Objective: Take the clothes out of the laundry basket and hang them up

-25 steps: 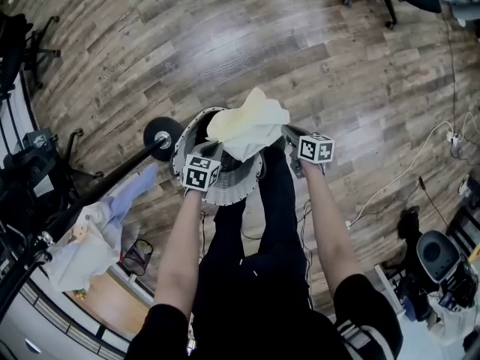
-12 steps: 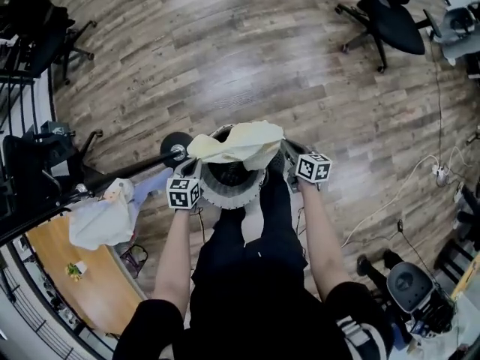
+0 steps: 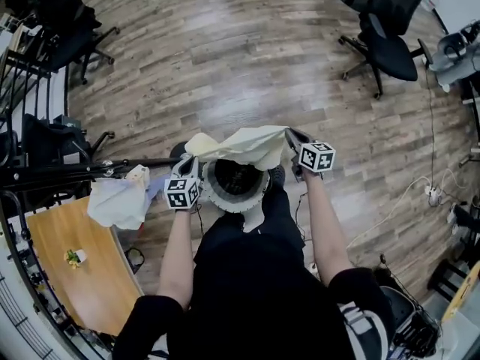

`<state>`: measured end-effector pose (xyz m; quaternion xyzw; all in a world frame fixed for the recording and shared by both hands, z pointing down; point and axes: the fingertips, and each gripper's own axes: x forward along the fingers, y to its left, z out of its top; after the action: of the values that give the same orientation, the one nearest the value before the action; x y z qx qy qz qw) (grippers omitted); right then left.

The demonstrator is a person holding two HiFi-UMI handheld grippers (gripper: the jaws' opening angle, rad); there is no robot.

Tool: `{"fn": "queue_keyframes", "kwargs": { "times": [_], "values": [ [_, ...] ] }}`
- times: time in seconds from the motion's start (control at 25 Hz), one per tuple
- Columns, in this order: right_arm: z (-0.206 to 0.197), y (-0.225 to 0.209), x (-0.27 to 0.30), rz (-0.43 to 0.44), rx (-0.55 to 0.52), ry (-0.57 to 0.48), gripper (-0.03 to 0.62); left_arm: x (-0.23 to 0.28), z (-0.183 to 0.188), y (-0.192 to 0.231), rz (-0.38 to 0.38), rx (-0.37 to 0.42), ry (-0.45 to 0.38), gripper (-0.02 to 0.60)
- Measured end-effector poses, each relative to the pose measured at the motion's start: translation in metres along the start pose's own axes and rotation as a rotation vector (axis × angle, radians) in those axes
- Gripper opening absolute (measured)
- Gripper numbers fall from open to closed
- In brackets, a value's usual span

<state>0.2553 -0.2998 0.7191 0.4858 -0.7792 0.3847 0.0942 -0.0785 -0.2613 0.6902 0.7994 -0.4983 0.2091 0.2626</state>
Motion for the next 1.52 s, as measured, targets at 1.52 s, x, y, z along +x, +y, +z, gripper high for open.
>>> {"fn": "queue_keyframes", "kwargs": {
  "times": [1.52],
  "values": [
    [0.117,0.263,0.068,0.709,-0.582,0.083,0.011,-0.255,0.01,-0.001,0.764,-0.279,-0.519,0.025]
  ]
}}
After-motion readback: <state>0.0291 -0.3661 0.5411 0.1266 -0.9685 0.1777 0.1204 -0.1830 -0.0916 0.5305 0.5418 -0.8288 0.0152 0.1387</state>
